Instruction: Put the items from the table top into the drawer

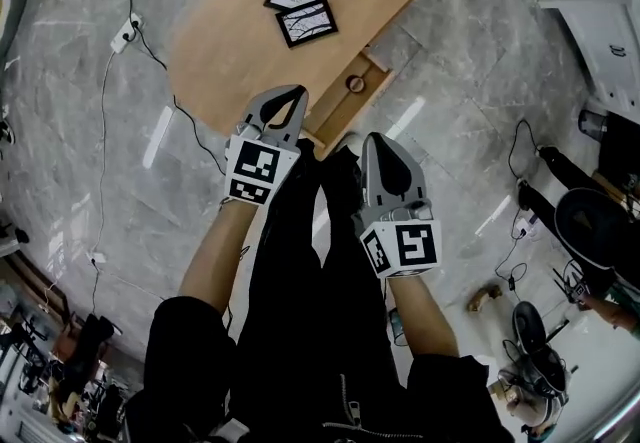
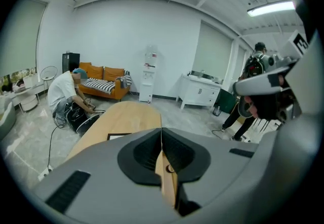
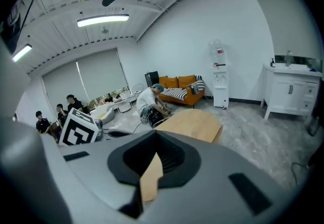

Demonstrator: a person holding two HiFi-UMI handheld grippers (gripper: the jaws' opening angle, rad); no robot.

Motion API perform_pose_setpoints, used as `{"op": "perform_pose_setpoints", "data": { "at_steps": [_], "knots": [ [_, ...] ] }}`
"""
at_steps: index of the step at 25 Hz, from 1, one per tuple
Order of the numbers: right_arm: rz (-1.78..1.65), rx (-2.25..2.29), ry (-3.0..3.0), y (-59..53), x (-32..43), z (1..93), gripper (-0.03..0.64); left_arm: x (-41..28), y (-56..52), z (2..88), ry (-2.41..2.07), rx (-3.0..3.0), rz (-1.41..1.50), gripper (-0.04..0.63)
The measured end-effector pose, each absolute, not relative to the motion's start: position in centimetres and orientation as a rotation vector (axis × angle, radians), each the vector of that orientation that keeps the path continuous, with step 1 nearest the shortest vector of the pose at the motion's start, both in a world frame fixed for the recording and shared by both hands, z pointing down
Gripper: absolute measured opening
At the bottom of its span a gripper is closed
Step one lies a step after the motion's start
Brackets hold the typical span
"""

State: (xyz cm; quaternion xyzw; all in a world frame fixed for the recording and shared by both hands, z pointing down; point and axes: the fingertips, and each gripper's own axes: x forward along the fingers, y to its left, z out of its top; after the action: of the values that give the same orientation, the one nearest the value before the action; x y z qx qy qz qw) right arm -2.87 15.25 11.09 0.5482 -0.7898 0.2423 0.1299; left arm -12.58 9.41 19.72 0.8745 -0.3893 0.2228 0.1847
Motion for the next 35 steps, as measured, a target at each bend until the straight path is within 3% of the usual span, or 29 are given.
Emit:
{"op": "perform_pose_setpoints", "data": {
  "at_steps": [16, 20, 35],
  "knots": [
    [0.730, 1.459, -2.284, 12.2, -1.9, 27.1, 0.009, -15.8, 1.8, 38.4, -1.286, 2.319, 0.725, 0.019],
    [0.762, 1.460, -2.260, 12.1, -1.3, 29.9, 0.009, -16.2, 0.4, 41.2, -1.299, 2.255, 0.728, 0.104],
    [0.658, 1.334, -2.249, 9.8, -1.2, 31.7, 0.009, -19.6, -4.8, 51.1, -1.402, 1.789, 0.668, 0.121]
  ]
}}
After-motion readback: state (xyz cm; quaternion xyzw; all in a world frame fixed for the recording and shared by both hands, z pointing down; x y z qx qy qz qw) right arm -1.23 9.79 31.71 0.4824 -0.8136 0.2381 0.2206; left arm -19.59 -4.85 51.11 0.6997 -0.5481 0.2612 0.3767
